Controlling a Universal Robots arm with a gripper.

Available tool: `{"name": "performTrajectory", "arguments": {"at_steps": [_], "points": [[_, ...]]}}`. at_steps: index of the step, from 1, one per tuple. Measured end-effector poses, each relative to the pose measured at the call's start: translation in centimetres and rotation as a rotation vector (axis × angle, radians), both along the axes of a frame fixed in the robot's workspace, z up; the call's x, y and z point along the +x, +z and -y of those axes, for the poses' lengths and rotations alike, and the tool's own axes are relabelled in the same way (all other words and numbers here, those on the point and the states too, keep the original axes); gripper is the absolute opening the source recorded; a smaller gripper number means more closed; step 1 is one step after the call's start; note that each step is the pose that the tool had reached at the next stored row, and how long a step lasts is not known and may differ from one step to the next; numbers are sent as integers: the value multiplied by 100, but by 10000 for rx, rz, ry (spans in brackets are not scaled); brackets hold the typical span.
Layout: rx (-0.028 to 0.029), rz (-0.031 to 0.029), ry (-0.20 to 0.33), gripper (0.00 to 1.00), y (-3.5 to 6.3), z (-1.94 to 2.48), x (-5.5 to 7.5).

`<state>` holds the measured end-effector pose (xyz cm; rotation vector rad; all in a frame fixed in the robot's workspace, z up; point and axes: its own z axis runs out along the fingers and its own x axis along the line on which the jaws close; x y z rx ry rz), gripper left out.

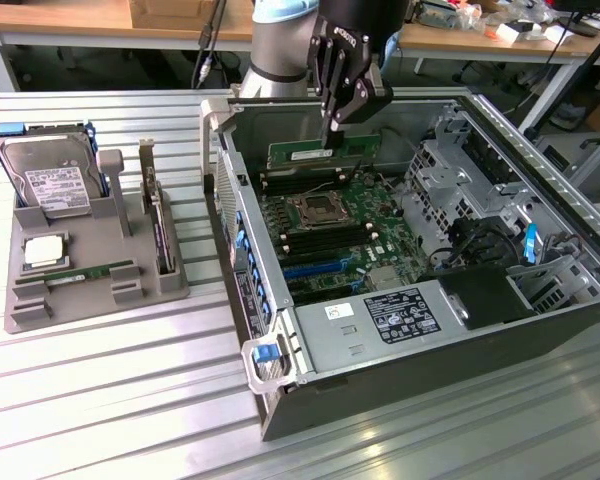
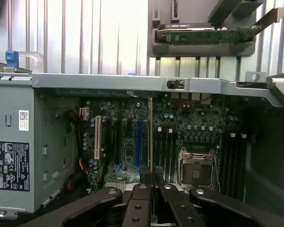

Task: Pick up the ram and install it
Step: 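Pick up the ram and move it above insertion slot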

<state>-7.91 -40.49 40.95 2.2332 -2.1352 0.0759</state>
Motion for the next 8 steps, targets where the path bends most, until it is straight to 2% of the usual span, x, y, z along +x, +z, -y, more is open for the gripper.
{"name": "performTrajectory", "arguments": {"at_steps": [8], "points": [[0, 1, 1, 12, 0, -7, 149]]}}
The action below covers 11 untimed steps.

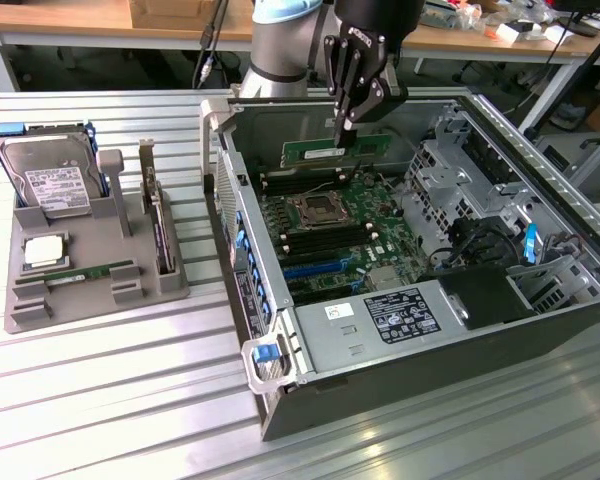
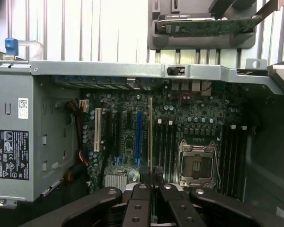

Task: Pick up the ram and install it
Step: 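Pick up the ram and move it above insertion slot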

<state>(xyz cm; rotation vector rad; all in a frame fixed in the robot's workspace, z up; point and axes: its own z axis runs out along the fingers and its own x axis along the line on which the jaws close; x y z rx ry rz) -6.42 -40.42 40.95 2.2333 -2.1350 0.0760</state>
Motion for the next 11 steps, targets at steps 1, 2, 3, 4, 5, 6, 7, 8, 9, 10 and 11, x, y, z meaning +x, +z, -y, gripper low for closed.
{"name": "performTrajectory", "arguments": {"at_steps": [1, 2, 3, 4, 5, 6, 7, 8, 9, 10, 11], "points": [[0, 0, 0, 12, 0, -1, 12], [0, 0, 0, 12, 0, -1, 28], [0, -1, 0, 12, 0, -1, 38], [-1, 0, 0, 12, 0, -2, 52], [0, 0, -1, 12, 0, -3, 71], [0, 0, -1, 12, 0, -3, 84], [0, 0, 0, 12, 0, -3, 93], [-1, 0, -1, 12, 0, -4, 100], [-1, 0, 0, 12, 0, -4, 111], [-1, 0, 0, 12, 0, -5, 132], [-1, 0, 0, 12, 0, -5, 151]]}}
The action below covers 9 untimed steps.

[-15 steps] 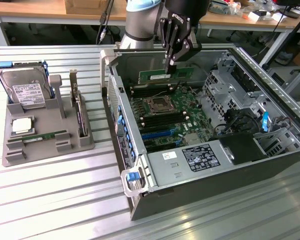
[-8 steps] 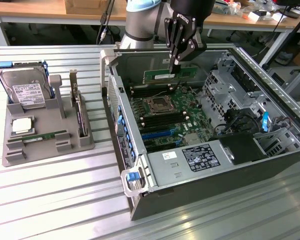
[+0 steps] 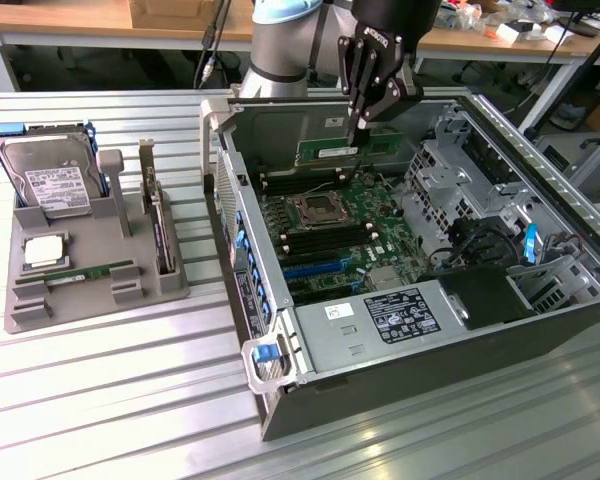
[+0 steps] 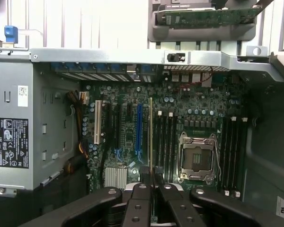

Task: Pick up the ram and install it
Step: 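Pick up the ram and move it above insertion slot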

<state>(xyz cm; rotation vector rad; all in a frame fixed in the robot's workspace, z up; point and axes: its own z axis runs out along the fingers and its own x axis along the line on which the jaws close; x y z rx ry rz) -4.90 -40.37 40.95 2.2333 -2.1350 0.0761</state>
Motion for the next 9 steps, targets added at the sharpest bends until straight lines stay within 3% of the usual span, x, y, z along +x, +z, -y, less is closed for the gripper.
{"name": "performTrajectory", "arguments": {"at_steps": [9], "points": [[-3, 0, 0, 12, 0, -4, 103]]}}
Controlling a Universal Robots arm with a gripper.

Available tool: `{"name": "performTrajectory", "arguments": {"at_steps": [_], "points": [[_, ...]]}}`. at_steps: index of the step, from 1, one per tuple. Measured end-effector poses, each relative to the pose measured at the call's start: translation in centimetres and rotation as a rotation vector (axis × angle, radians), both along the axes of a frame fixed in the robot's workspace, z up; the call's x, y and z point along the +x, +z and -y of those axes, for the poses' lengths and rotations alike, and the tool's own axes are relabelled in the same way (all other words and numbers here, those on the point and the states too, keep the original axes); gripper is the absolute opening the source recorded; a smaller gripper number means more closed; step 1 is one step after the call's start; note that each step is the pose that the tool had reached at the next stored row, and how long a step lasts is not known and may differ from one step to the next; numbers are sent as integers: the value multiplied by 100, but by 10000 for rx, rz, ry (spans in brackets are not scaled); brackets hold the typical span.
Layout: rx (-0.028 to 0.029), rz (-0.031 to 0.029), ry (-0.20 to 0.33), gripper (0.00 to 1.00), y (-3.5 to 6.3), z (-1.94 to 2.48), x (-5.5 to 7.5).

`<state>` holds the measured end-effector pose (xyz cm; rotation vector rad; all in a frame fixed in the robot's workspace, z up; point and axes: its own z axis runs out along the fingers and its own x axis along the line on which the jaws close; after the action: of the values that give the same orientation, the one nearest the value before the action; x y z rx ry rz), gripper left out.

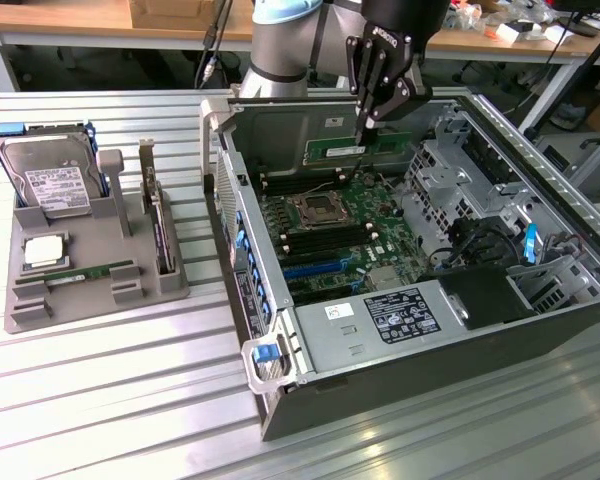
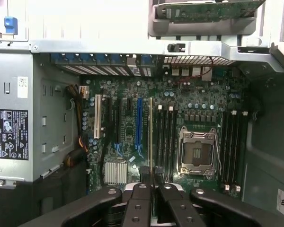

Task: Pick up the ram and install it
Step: 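Pick up the ram and move it above insertion slot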

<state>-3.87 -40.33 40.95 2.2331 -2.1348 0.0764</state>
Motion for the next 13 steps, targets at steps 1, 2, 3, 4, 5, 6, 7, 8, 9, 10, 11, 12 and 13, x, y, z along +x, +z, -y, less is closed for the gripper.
{"name": "performTrajectory", "arguments": {"at_steps": [1, 2, 3, 4, 5, 6, 7, 8, 9, 10, 11, 12, 13], "points": [[0, 0, 0, 12, 0, 0, 6], [0, 0, 1, 12, 0, 0, 13], [0, 0, 0, 12, 0, -1, 20], [-1, 0, 0, 12, 0, -1, 26], [-1, 0, 0, 12, 0, -1, 32], [-1, 0, 0, 12, 0, -1, 38], [-1, 0, 0, 12, 0, -1, 43], [-1, 0, 0, 12, 0, -2, 52], [-2, 0, 0, 12, 0, -2, 67], [-2, 0, 0, 12, 0, -2, 75], [-2, 0, 0, 12, 0, -2, 82], [-2, 0, 0, 12, 0, -2, 88], [-3, 0, 0, 12, 0, -3, 95]]}}
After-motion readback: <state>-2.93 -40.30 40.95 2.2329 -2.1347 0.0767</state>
